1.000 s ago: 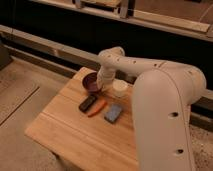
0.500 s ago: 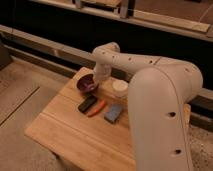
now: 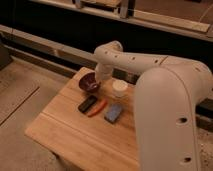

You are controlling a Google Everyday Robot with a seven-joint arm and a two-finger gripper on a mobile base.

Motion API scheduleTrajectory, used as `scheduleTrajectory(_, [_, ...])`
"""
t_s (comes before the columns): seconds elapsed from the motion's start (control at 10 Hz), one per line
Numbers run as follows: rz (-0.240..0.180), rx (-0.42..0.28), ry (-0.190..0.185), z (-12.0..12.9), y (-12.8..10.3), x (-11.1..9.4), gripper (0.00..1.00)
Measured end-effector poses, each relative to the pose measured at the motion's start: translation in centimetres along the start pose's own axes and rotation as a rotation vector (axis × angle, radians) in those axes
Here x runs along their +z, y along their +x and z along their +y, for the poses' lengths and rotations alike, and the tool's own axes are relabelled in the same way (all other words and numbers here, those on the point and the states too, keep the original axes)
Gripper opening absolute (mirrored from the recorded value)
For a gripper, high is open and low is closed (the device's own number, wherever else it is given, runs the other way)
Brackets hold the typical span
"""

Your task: Pick up the ceramic bowl

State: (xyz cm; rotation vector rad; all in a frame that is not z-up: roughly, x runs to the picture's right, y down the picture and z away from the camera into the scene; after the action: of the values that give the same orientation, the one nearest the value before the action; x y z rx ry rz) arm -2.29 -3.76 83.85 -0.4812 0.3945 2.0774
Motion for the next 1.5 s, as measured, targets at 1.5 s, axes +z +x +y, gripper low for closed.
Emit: scheduleTrajectory(1.5, [-0.066, -0.155, -0.049, 0.5, 1.2, -6.8, 0.00])
